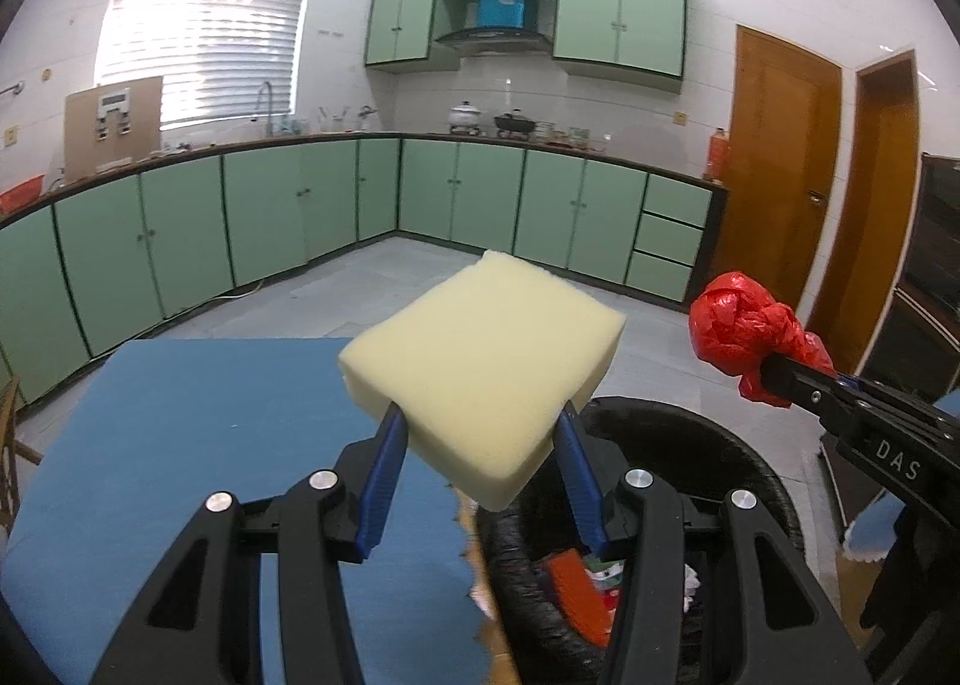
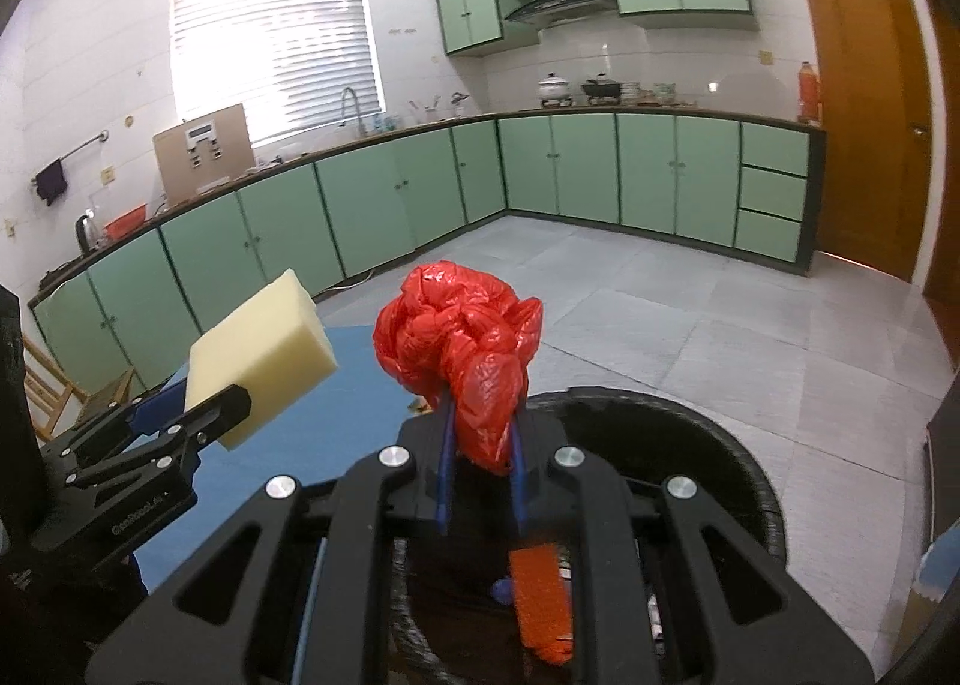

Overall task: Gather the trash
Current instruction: 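Carry the sponge and red bag over the bin and open both tools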

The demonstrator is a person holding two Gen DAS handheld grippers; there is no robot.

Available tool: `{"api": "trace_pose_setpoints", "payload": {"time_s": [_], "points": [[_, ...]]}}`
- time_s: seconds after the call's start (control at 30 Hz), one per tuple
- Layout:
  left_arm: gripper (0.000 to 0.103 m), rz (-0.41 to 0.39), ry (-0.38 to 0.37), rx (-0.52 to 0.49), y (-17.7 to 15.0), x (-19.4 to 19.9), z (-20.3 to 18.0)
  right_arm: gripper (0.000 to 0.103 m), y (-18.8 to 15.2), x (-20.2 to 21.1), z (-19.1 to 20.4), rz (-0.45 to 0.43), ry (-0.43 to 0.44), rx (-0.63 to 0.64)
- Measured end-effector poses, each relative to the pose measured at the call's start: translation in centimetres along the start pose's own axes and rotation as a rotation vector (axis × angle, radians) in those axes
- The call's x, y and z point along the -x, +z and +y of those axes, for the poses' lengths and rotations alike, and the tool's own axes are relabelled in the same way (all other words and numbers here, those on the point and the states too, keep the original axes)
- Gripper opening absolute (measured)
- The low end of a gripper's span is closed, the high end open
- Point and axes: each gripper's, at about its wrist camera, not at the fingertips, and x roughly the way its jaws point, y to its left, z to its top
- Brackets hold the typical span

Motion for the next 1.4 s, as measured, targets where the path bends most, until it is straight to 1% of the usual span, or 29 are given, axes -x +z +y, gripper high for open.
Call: {"api": "trace_pose_setpoints", "payload": {"time_s": [0.3, 0.4, 0.7, 0.8, 0.93, 1.17, 1.2, 1.23, 1.4], "points": [[0.049, 0.015, -0.064, -0.037, -0.8, -0.7, -3.6, 0.014, -1.0, 1.4, -3.6, -0.016, -0.064, -0.033], [0.049, 0.02, -0.08, -0.053, -0.9, -1.3, -4.6, 0.014, -1.5, 1.7, -4.7, -0.011, -0.09, -0.04], [0.049, 0.069, -0.137, -0.092, -2.2, -4.3, -8.0, 0.014, -3.5, 1.9, -7.5, 0.02, -0.154, -0.072], [0.049, 0.086, -0.147, -0.105, -2.8, -5.2, -9.2, 0.014, -4.1, 1.6, -8.3, 0.033, -0.167, -0.087], [0.049, 0.111, -0.153, -0.119, -3.5, -6.4, -9.8, 0.014, -5.0, 0.7, -9.5, 0.057, -0.179, -0.107], [0.049, 0.131, -0.149, -0.132, -4.5, -8.2, -10.4, 0.014, -6.2, -1.0, -10.2, 0.095, -0.183, -0.128], [0.049, 0.136, -0.15, -0.133, -4.7, -8.6, -10.5, 0.017, -6.2, -1.2, -10.4, 0.098, -0.182, -0.129], [0.05, 0.14, -0.151, -0.134, -4.9, -8.9, -10.7, 0.017, -6.4, -1.5, -10.4, 0.103, -0.182, -0.127], [0.05, 0.179, -0.152, -0.138, -5.6, -10.3, -10.7, 0.017, -6.9, -2.8, -10.8, 0.132, -0.186, -0.122]]}}
